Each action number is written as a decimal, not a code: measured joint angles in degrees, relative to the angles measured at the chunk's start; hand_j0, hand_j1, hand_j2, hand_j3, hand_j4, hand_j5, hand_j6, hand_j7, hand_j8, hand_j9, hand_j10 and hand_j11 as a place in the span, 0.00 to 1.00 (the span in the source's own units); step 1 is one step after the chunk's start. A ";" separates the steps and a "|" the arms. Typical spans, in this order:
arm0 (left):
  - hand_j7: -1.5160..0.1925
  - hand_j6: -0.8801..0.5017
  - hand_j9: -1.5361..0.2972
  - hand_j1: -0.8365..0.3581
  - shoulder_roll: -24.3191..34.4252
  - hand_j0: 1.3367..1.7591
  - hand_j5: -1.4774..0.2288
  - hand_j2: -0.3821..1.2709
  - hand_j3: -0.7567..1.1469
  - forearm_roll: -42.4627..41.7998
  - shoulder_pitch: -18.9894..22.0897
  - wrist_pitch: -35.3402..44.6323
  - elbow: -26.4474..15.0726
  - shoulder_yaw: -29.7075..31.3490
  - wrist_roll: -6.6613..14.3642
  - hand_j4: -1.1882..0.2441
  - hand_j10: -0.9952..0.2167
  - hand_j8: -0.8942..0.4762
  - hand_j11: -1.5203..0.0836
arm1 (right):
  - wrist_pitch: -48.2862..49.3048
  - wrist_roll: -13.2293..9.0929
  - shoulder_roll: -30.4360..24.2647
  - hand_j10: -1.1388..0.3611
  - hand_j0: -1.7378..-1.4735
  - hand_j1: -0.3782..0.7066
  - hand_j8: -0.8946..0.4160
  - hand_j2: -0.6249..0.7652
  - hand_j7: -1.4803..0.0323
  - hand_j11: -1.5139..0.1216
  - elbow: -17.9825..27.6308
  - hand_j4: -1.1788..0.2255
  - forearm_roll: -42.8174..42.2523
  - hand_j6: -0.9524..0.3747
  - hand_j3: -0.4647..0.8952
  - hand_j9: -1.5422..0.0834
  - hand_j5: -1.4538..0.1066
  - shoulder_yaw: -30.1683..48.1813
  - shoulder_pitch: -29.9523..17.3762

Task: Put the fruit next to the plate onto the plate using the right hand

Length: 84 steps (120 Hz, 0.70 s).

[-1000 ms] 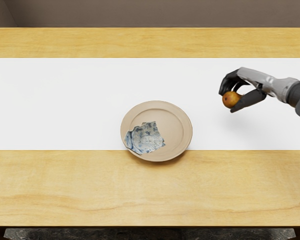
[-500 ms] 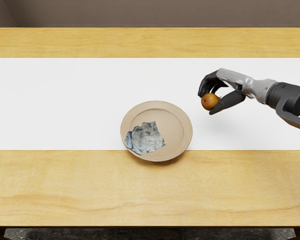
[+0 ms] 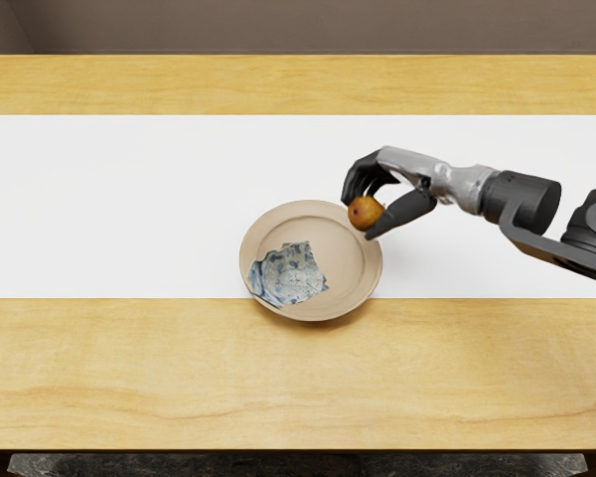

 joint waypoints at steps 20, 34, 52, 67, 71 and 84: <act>0.88 0.63 0.84 0.99 0.00 0.76 0.86 0.23 0.40 0.00 -0.01 0.00 0.00 0.00 0.00 0.83 0.82 0.65 0.94 | 0.59 0.01 1.35 0.45 0.31 0.60 0.32 0.64 0.39 0.38 0.34 0.36 0.35 0.29 0.34 0.39 0.35 0.02 -0.05; 0.88 0.63 0.84 0.99 0.00 0.76 0.86 0.23 0.40 0.00 -0.02 0.00 0.00 0.00 0.00 0.83 0.82 0.65 0.94 | 0.74 0.00 2.24 0.45 0.31 0.60 0.32 0.63 0.39 0.38 0.44 0.35 0.40 0.29 0.34 0.40 0.35 -0.25 -0.29; 0.88 0.63 0.84 0.99 0.00 0.76 0.86 0.23 0.40 0.00 -0.02 0.00 0.00 0.00 0.00 0.83 0.82 0.65 0.94 | 0.77 0.00 4.29 0.45 0.31 0.60 0.32 0.63 0.39 0.38 0.48 0.35 0.40 0.29 0.34 0.40 0.35 -1.51 -0.88; 0.88 0.63 0.84 0.99 0.00 0.76 0.86 0.23 0.40 0.00 -0.01 0.00 0.00 0.00 0.00 0.83 0.82 0.65 0.94 | 0.71 -0.01 5.97 0.45 0.31 0.60 0.32 0.64 0.39 0.38 0.49 0.36 0.36 0.29 0.34 0.40 0.35 -2.71 -1.49; 0.88 0.63 0.84 0.99 0.00 0.76 0.86 0.23 0.40 0.00 -0.02 0.00 0.00 0.00 0.00 0.83 0.82 0.65 0.94 | 0.68 -0.01 6.31 0.46 0.31 0.61 0.33 0.64 0.39 0.38 0.49 0.36 0.35 0.29 0.34 0.40 0.35 -3.03 -1.63; 0.88 0.63 0.84 0.99 0.00 0.76 0.86 0.23 0.40 0.00 0.01 0.00 0.00 0.00 0.00 0.83 0.82 0.65 0.94 | 0.60 0.00 7.01 0.45 0.31 0.61 0.32 0.64 0.39 0.38 0.49 0.36 0.33 0.29 0.34 0.40 0.35 -3.96 -1.86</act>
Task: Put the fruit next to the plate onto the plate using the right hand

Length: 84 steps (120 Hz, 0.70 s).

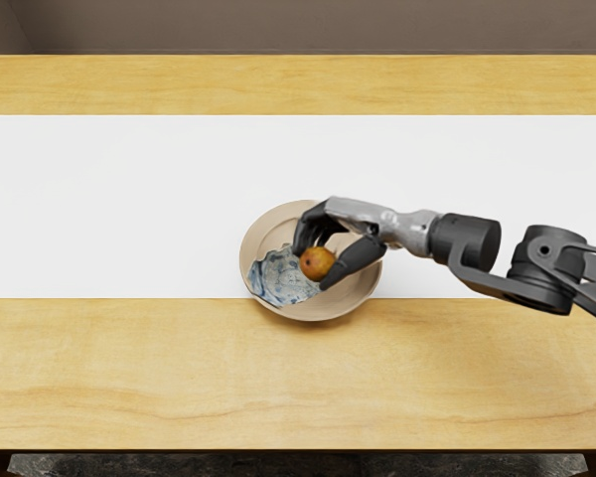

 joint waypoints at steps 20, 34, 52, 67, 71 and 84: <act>0.88 0.63 0.84 0.99 0.00 0.76 0.86 0.23 0.40 0.00 -0.02 0.00 0.00 0.00 0.00 0.83 0.82 0.65 0.94 | -0.25 -0.11 0.75 0.45 0.31 0.57 0.32 0.56 0.47 0.46 -0.02 0.42 0.02 0.31 0.34 0.47 0.43 -0.44 -0.41; 0.88 0.63 0.84 0.99 0.00 0.76 0.86 0.23 0.40 0.00 -0.03 0.00 0.00 0.00 0.00 0.83 0.82 0.65 0.94 | -0.65 -0.19 0.80 0.51 0.30 0.46 0.39 0.50 0.59 0.57 -0.05 0.52 0.03 0.40 0.34 0.59 0.55 -0.19 -0.65; 0.88 0.63 0.84 0.99 0.00 0.76 0.86 0.23 0.40 0.00 -0.01 0.00 0.00 0.00 0.00 0.83 0.82 0.65 0.94 | -0.70 -0.79 -0.52 0.60 0.30 0.29 0.50 0.47 0.75 0.71 -0.09 0.65 0.09 0.53 0.34 0.73 0.71 1.78 -0.71; 0.88 0.63 0.84 0.99 0.00 0.76 0.86 0.23 0.40 0.00 -0.01 0.00 0.00 0.00 0.00 0.83 0.82 0.65 0.94 | 4.04 -2.15 -7.00 0.67 0.30 0.18 0.58 0.46 0.85 0.80 -0.32 0.73 3.47 0.61 0.34 0.82 0.80 4.98 -0.44; 0.88 0.63 0.84 0.99 0.00 0.76 0.86 0.23 0.40 0.00 -0.03 0.00 0.00 0.00 0.00 0.83 0.82 0.65 0.94 | 6.85 -2.33 -10.28 0.68 0.30 0.16 0.59 0.46 0.86 0.82 -0.39 0.74 5.92 0.62 0.34 0.84 0.82 5.83 -0.33; 0.88 0.63 0.84 0.99 0.00 0.76 0.86 0.23 0.40 0.00 -5.59 -0.01 0.00 -0.01 -0.01 0.83 0.82 0.65 0.94 | 16.82 -2.61 -20.36 0.71 0.30 0.11 0.62 0.45 0.90 0.86 -0.58 0.78 14.41 0.65 0.34 0.88 0.86 8.68 -0.23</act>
